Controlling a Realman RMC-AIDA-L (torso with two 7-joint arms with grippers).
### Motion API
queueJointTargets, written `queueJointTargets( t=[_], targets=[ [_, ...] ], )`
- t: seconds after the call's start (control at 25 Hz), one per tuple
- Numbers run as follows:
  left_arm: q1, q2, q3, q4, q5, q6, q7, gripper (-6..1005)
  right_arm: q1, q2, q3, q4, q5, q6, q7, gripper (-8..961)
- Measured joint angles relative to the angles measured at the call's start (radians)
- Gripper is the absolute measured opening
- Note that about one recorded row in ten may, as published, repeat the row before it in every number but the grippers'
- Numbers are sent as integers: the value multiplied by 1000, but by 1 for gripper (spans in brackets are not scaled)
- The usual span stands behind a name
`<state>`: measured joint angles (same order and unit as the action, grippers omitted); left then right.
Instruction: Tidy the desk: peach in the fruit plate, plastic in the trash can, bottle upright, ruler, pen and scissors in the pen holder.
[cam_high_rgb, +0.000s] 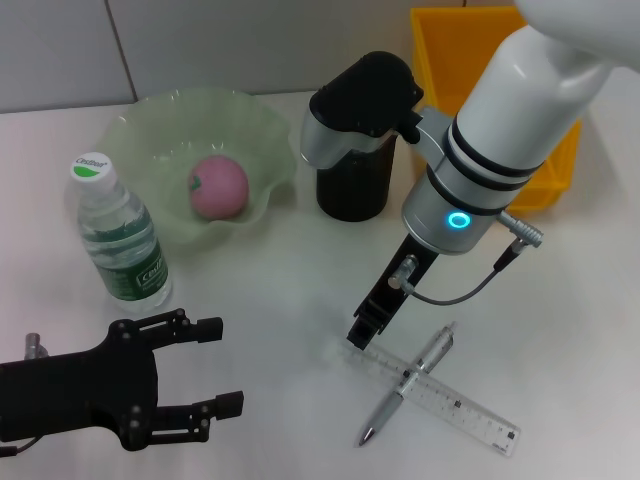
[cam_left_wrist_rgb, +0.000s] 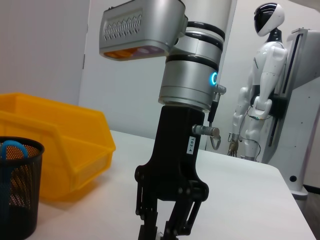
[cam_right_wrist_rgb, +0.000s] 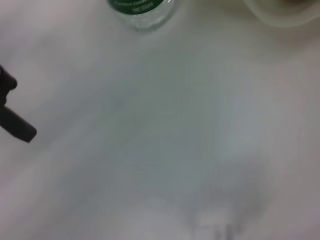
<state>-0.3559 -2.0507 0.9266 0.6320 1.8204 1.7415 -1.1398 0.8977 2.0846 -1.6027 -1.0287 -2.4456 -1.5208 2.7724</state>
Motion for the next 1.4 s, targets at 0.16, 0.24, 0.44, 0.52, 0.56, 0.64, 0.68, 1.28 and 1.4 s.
queueJointTargets(
  t=[0.16,0.24,0.44,0.52,0.56,0.64,0.68,1.28,1.4],
  targets=[
    [0,0,0,0,0,0,0,829,-1,2,-12,-3,0,8,-22,350],
    [0,0,0,0,-1,0,0,829,3,2,-36,-5,1,9,-25,383],
    [0,3,-2,0,-3,0,-1,828,13,5,-104,-22,0,12,-19,517],
    [-1,4,-2,0,-2,0,-1,828,12,5,-116,-31,0,11,-16,600],
    [-1,6,-2,0,-1,-1,-1,828,10,5,-122,-35,0,12,-14,641],
    [-1,13,-2,0,0,-5,-1,828,-1,5,-156,-50,-7,27,3,640],
    [-1,13,-2,0,0,-5,-1,828,-1,5,-156,-50,-7,27,3,639],
    [-3,42,-2,1,1,-3,-17,828,-3,6,-284,-93,-55,71,137,633],
    [-3,48,-2,2,0,-3,-17,828,-3,6,-302,-95,-52,78,156,633]
  ],
)
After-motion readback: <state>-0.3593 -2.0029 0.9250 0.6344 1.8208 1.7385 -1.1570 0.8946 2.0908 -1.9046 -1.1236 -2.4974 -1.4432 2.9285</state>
